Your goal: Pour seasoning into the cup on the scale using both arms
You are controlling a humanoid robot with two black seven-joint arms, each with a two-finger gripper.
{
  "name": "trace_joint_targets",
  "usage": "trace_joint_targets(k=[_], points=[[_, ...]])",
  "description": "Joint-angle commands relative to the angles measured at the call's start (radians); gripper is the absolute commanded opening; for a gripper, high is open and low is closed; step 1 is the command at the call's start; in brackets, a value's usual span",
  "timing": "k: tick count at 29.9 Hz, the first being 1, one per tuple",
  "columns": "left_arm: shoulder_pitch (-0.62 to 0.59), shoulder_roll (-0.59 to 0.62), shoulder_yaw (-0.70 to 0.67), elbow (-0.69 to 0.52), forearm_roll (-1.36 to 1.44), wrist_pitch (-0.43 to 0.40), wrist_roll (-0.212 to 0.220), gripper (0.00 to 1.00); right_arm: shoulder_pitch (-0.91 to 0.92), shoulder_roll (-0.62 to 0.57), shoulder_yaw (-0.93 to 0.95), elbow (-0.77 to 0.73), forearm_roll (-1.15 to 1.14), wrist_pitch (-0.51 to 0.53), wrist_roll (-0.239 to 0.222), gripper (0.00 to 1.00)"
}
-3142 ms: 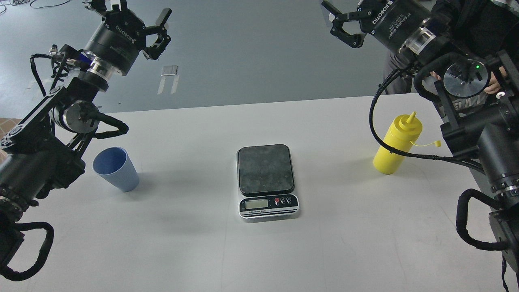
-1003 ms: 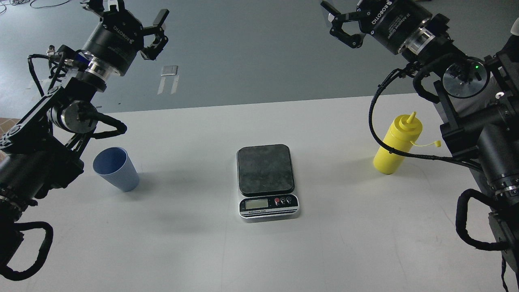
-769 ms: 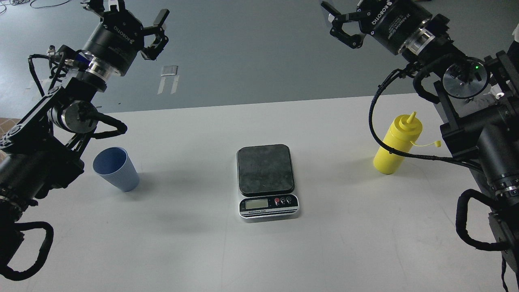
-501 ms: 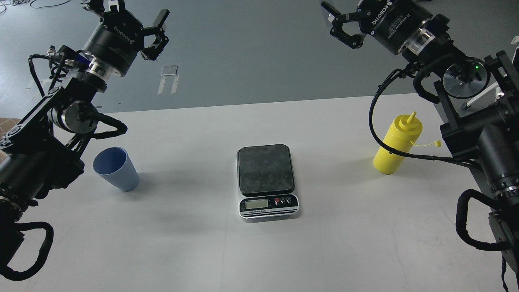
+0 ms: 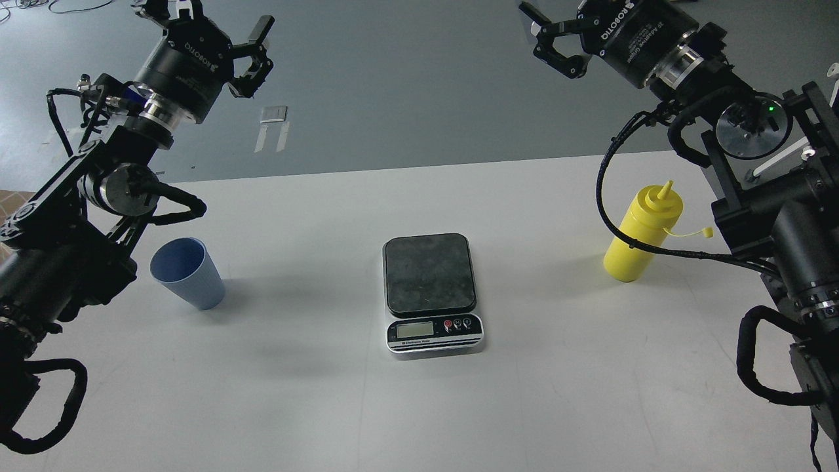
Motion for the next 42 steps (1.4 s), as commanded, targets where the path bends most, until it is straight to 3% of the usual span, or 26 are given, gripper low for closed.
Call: trace_joint_targets(k=[1, 42], points=[[0.000, 0.000, 0.001, 0.000, 0.000, 0.000, 0.001, 0.98, 0.000, 0.000, 0.000, 0.001, 0.000, 0.000, 0.000, 1.00], [-0.014, 0.015, 0.021, -0.012, 0.049, 0.000, -0.010, 0.98, -0.006, 0.000, 0.000, 0.002, 0.000, 0.000, 0.000, 1.00]])
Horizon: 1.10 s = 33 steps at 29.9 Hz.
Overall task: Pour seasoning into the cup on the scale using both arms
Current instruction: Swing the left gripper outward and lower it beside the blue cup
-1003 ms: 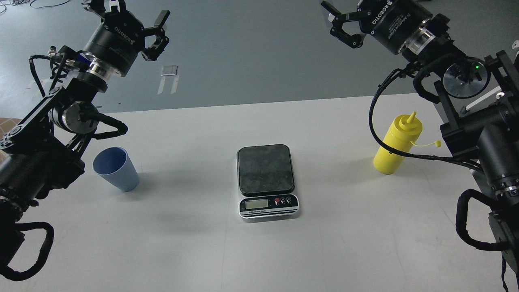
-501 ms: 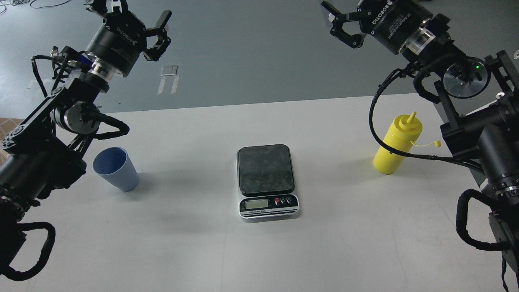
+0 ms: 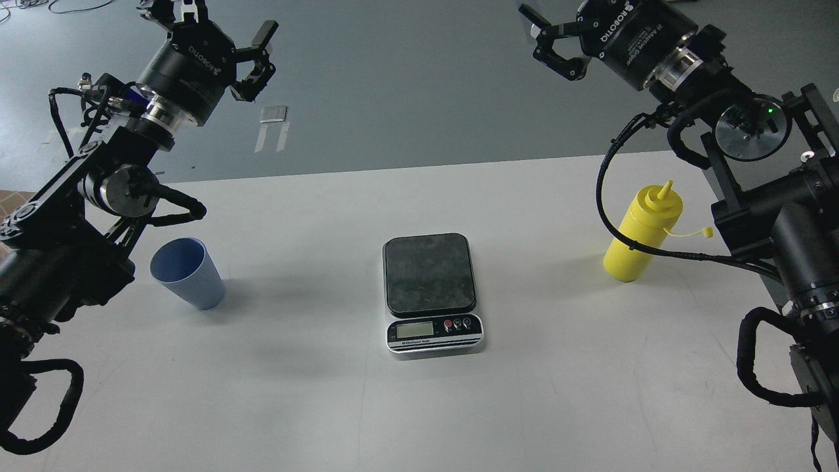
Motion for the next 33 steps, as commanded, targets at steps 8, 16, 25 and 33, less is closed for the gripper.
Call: trace_joint_targets(k=[8, 16, 25, 33], points=[[-0.029, 0.077, -0.001, -0.060, 0.187, 0.000, -0.008, 0.98, -0.002, 0.002, 0.000, 0.009, 0.000, 0.000, 0.000, 1.00], [-0.062, 0.143, -0.001, -0.112, 0.393, 0.000, -0.008, 0.98, -0.014, 0.002, 0.000, 0.021, 0.000, 0.000, 0.000, 1.00], [-0.076, 0.222, -0.001, -0.212, 0.592, 0.000, -0.008, 0.98, -0.014, 0.003, 0.000, 0.021, 0.000, 0.000, 0.000, 1.00], [-0.076, 0.294, -0.003, -0.309, 0.808, 0.000, -0.008, 0.98, -0.016, 0.003, 0.000, 0.021, 0.000, 0.000, 0.000, 1.00]])
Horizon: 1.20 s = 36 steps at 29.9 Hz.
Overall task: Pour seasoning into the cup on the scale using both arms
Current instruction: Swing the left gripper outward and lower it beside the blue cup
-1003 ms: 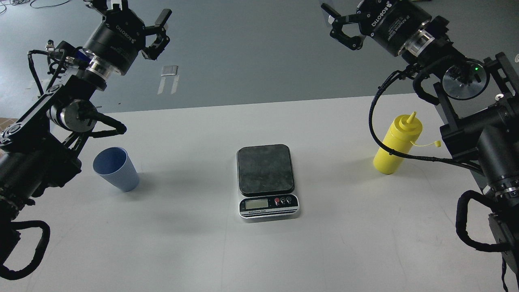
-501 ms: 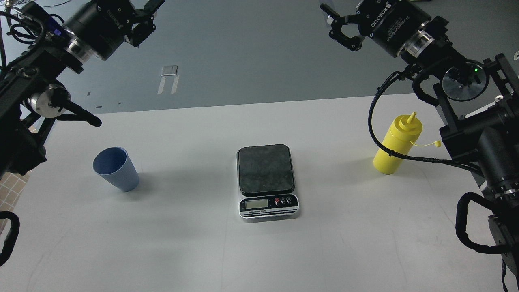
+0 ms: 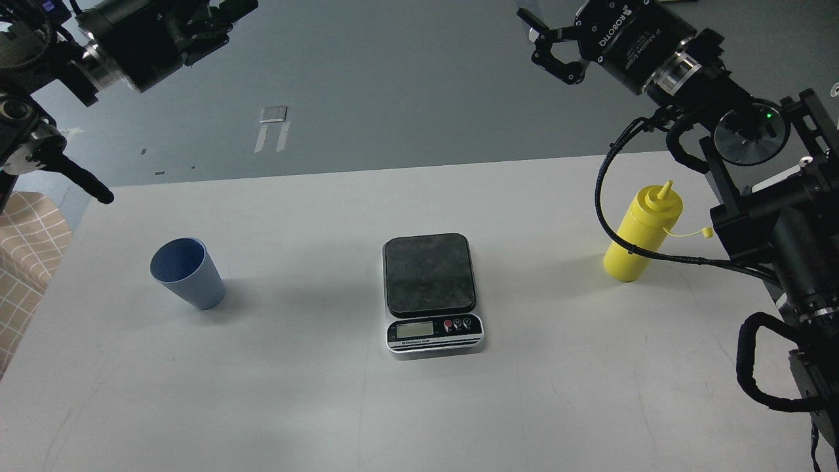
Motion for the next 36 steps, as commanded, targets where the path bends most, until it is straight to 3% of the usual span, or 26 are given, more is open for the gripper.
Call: trace_joint_targets(k=[1, 17, 24, 36], points=[[0.000, 0.028, -0.001, -0.030, 0.072, 0.000, 0.000, 0.98, 0.000, 0.000, -0.002, 0.000, 0.000, 0.000, -0.001, 1.00], [0.015, 0.172, 0.002, -0.185, 0.416, 0.000, 0.000, 0.98, -0.005, 0.009, -0.002, 0.001, 0.000, 0.000, -0.001, 1.00], [0.023, 0.256, 0.004, -0.237, 0.434, 0.000, -0.003, 0.98, -0.006, 0.014, 0.000, 0.001, 0.000, 0.000, -0.002, 1.00], [0.026, 0.451, 0.187, -0.300, 0.457, 0.000, -0.007, 0.98, -0.006, 0.023, -0.002, 0.001, 0.000, 0.000, -0.002, 1.00]])
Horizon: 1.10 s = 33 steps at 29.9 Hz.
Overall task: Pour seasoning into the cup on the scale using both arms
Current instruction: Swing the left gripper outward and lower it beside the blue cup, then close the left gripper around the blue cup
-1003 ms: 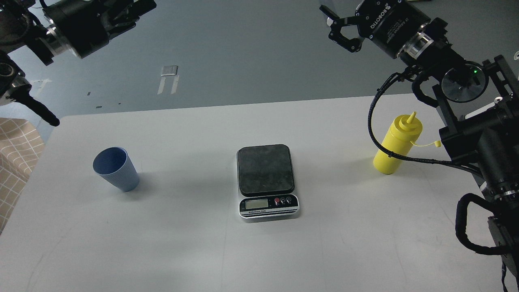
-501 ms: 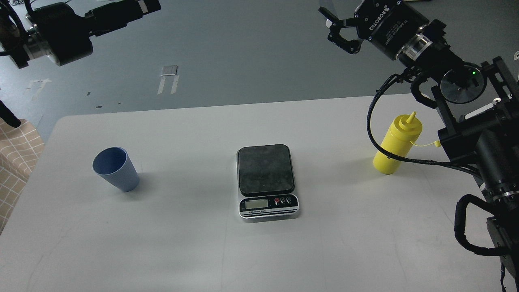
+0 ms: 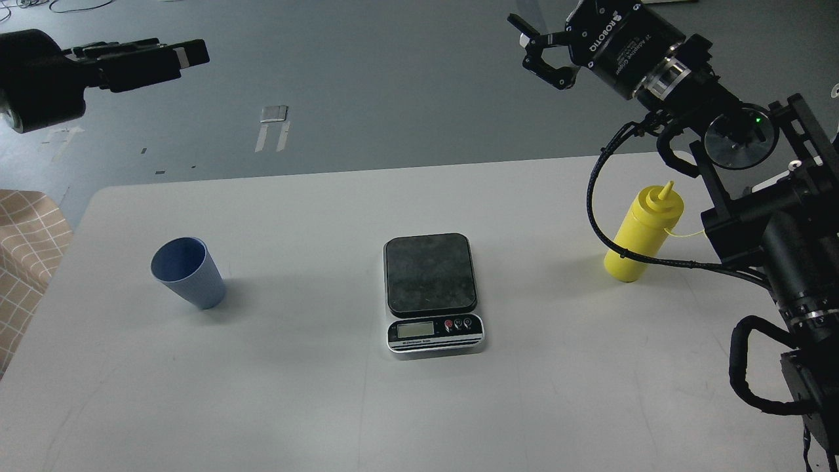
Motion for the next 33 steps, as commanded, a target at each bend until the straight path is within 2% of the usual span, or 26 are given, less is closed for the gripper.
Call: trace_joint_targets(k=[1, 8, 23, 29, 33], points=[[0.002, 0.031, 0.054, -0.002, 0.025, 0.000, -0.003, 0.98, -0.001, 0.001, 0.000, 0.000, 0.000, 0.000, 0.000, 1.00], [0.003, 0.042, 0.149, 0.002, 0.080, 0.000, -0.004, 0.98, 0.001, 0.005, 0.000, 0.000, 0.000, 0.000, 0.000, 1.00], [0.032, 0.024, 0.333, 0.091, 0.077, 0.114, 0.003, 0.96, -0.002, 0.007, -0.003, 0.000, 0.000, 0.000, 0.000, 1.00], [0.093, 0.022, 0.360, 0.108, 0.079, 0.170, 0.003, 0.96, -0.005, 0.007, -0.002, 0.000, 0.000, 0.000, 0.000, 1.00], [0.109, 0.012, 0.360, 0.120, 0.076, 0.174, 0.005, 0.96, -0.007, 0.007, -0.003, 0.000, 0.000, 0.000, 0.000, 1.00]])
